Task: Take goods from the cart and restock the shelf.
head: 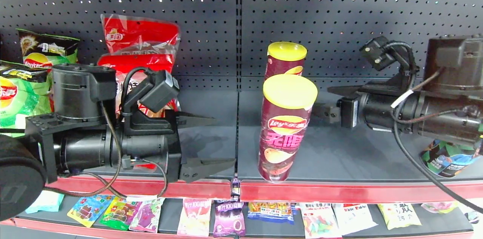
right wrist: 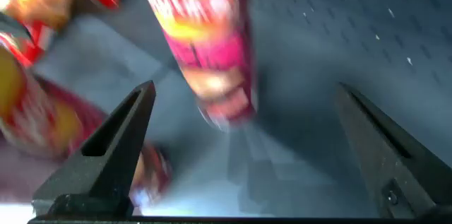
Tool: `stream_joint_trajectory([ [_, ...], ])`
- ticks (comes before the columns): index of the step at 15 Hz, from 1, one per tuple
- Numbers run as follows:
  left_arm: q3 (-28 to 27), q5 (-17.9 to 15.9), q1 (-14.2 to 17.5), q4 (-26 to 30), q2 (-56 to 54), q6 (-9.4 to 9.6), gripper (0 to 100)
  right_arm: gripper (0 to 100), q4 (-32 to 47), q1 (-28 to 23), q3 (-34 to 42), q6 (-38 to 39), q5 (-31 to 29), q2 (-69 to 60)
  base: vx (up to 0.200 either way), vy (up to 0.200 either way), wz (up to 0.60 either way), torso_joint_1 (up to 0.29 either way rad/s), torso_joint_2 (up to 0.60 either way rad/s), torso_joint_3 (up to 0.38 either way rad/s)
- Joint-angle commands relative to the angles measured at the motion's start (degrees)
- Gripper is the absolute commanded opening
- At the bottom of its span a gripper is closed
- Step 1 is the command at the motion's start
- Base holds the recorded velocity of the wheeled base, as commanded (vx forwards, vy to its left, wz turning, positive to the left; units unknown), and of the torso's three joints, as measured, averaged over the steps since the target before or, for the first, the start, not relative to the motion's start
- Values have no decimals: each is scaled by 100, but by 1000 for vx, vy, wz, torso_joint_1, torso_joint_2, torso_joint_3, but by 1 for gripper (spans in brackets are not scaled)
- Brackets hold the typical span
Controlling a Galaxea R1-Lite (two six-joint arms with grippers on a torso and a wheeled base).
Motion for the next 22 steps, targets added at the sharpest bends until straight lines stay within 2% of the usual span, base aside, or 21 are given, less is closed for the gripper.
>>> stream_joint_trajectory([
  [1, 15, 147, -118, -14, 236, 17, 100, 100, -3, -95, 714, -8, -120, -705, 0, 0, 0, 0, 0, 0],
  [5, -29, 727, -320, -14, 614, 17, 100, 100, 6, 186, 2050, -35, -58, -1988, 0, 0, 0, 0, 0, 0],
  [7, -90, 815, -364, -14, 834, 17, 100, 100, 14, 222, 2314, -35, -67, -2401, 0, 0, 0, 0, 0, 0],
  [11, -538, 1114, -426, -14, 1352, 26, 100, 100, 41, 213, 2279, -35, -111, -2779, 0, 0, 0, 0, 0, 0],
  [22, -714, 1132, -487, -23, 1607, 17, 100, 100, 41, 186, 2243, -35, -120, -2814, 0, 0, 0, 0, 0, 0],
])
